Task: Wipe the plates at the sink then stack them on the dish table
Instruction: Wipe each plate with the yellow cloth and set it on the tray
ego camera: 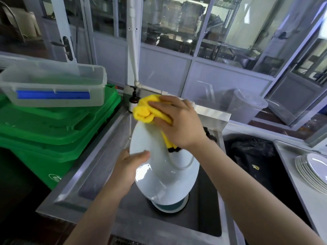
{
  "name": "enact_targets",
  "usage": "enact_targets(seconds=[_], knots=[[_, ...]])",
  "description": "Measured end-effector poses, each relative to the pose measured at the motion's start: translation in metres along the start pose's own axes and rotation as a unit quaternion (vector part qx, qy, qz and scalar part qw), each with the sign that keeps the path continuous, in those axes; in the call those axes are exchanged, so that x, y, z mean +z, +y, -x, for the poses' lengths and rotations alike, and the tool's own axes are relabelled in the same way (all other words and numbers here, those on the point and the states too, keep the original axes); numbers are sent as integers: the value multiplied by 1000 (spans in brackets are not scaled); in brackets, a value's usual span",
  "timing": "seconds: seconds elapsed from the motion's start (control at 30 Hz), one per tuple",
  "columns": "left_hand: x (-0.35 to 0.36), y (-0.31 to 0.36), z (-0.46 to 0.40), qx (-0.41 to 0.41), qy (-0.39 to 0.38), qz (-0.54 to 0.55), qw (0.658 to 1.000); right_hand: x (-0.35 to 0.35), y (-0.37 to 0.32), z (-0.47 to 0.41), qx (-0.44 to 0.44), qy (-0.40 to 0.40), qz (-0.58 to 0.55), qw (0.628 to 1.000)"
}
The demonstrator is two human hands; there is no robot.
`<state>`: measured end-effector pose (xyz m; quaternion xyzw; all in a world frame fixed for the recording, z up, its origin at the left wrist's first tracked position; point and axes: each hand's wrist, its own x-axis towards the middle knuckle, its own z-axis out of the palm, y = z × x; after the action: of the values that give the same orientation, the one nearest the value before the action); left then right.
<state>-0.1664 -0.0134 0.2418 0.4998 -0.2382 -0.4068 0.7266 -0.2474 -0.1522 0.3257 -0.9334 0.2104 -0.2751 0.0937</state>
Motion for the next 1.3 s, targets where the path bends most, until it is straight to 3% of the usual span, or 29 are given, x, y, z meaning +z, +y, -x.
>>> enact_targets(seconds=[0.17, 0.23, 0.37, 0.47, 0.6, 0.67, 0.8, 0.97, 1.17, 1.3], knots=[[-11, 4, -2, 4, 17, 34, 999, -4, 51, -1, 235, 24, -150, 960], [-16, 5, -5, 8, 43, 52, 998, -1, 67, 10, 267, 12, -143, 953], [-23, 6, -15, 58, 88, 97, 990, 18, 73, 39, 229, 3, -109, 967], [-25, 4, -20, 82, 91, 126, 984, 33, 62, 53, 179, 40, -102, 978], [-27, 3, -21, 89, 86, 122, 985, 31, 48, 52, 197, 120, -145, 962], [-25, 1, -21, 88, 97, 125, 983, 25, 38, 48, 134, 144, -92, 976], [-22, -2, -19, 90, 128, 127, 980, 16, 20, 46, 13, 94, 50, 994], [-31, 3, -20, 94, 139, 131, 977, 18, 2, 58, -33, 67, 1, 997], [-23, 2, -15, 80, 118, 66, 988, 20, 9, 30, 19, 95, -7, 995], [-26, 2, -15, 75, 137, 91, 983, 31, 38, 34, 78, 102, 0, 992]])
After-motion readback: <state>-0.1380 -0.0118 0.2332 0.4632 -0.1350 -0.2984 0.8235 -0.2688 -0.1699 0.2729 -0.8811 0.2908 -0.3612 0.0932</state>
